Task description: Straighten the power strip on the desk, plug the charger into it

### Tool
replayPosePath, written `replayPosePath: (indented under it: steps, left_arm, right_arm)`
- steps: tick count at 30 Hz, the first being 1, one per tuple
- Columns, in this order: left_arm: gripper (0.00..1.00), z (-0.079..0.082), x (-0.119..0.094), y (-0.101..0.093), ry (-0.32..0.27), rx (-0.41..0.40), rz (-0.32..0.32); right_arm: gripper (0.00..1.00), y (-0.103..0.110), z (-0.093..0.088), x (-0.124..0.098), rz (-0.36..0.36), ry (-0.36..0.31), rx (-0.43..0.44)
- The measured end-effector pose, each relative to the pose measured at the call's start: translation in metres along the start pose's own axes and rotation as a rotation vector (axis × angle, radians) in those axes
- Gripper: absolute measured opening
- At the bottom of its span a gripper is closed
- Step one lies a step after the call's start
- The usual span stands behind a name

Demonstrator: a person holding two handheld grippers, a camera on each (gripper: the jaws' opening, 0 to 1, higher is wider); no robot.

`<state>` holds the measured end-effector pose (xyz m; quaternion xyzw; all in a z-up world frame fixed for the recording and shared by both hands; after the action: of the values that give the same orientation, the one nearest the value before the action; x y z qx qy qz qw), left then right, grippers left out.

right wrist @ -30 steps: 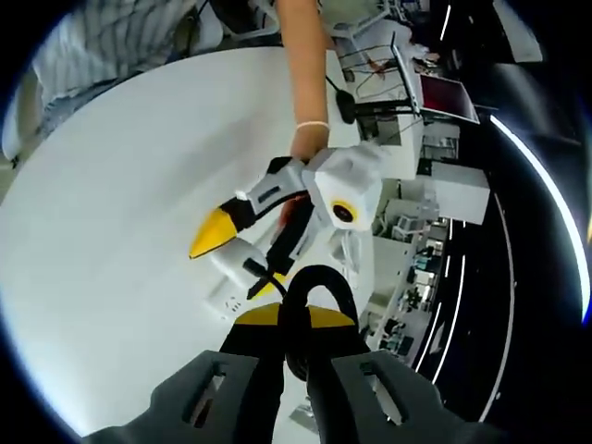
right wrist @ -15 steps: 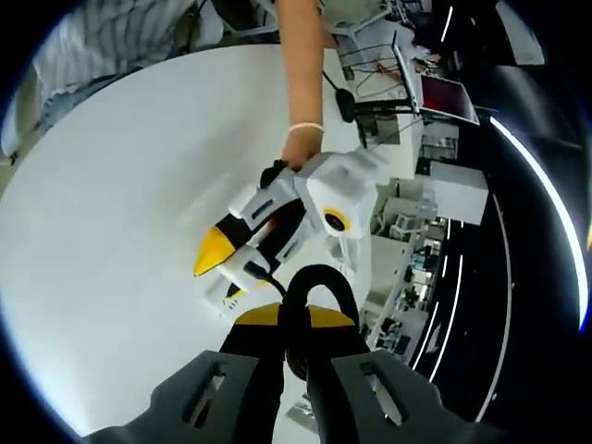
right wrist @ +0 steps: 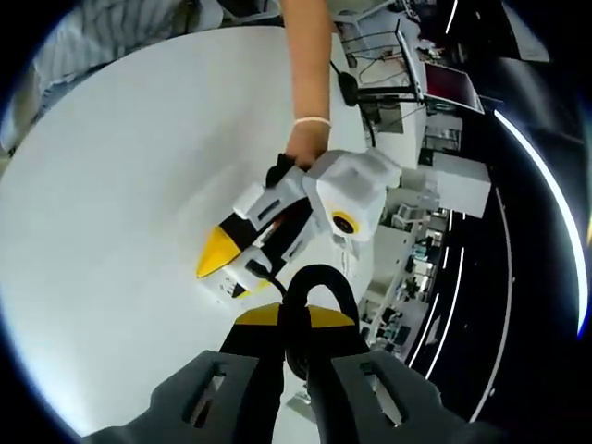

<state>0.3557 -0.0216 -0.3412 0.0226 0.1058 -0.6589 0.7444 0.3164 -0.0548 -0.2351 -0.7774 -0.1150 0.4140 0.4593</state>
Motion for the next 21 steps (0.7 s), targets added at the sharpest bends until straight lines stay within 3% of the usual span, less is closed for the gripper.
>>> replayPosePath:
  steps: [5, 8, 16, 21]
  left_arm:
    - [0.3, 0.003, 0.002, 0.002, 0.006, 0.023, -0.006]
    - [0.29, 0.001, 0.005, 0.005, 0.048, 0.043, -0.028]
    - [0.29, 0.0, 0.008, 0.025, 0.041, 0.014, -0.033]
    - [0.29, -0.002, 0.01, 0.037, 0.05, 0.061, -0.03]
  right_arm:
    - [0.05, -0.002, -0.006, 0.002, -0.003, 0.004, 0.008]
    - [0.05, 0.0, -0.01, 0.006, 0.003, 0.01, 0.016]
    - [0.05, -0.002, -0.029, 0.022, 0.015, 0.039, 0.04]
    - [0.05, -0.003, -0.031, 0.032, 0.026, 0.06, 0.013]
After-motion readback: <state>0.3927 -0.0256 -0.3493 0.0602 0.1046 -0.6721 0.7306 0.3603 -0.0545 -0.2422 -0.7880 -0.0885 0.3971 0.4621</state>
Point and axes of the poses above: the point that each gripper's makers call its tool centre point, and the gripper's own axes: x roughly forward along the fingers, y roughly to its left, z roughly out of its top, the point moved 4 cm from there along -x, roughly backward along the fingers, and after that the axes turned 6 degrees about -z, right-handed, at the moved point
